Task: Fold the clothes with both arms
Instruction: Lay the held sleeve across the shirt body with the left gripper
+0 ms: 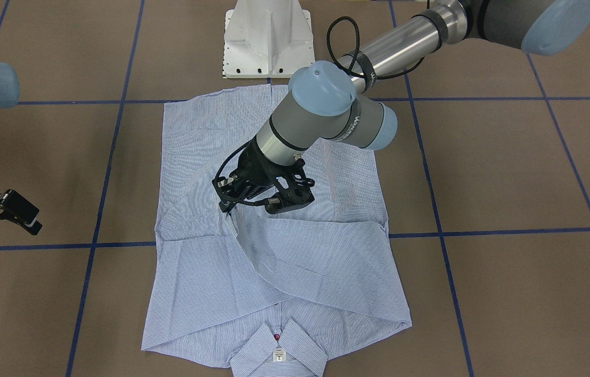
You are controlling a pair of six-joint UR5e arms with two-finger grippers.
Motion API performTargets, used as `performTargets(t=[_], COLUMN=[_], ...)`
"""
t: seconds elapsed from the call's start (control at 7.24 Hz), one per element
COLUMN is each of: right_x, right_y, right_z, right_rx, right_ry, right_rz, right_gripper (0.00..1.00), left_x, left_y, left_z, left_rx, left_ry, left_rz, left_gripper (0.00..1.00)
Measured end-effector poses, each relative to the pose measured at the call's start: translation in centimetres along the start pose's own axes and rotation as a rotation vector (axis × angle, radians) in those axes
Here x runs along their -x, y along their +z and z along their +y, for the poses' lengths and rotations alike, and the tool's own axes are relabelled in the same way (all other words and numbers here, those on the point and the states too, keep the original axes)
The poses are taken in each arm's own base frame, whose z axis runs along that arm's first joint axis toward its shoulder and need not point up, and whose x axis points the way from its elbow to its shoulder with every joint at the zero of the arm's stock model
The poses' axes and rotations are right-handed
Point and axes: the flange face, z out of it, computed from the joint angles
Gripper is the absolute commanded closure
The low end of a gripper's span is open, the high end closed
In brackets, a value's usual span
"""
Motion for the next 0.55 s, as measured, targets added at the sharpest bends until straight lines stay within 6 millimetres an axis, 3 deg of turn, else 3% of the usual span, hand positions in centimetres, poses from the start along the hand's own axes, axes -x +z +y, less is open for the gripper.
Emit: performTargets(t=[0.55], right_x=[0.0], right_y=[0.1], right_z=[0.1], right_rx=[0.001], right_ry=[0.001], right_rz=[0.001], right_gripper=[0.0], left_x=[0.2], left_y=[1.7], left_z=[2.8], left_rx=[0.019], left_ry=[0.013], left_rz=[0.006], left_gripper=[1.0])
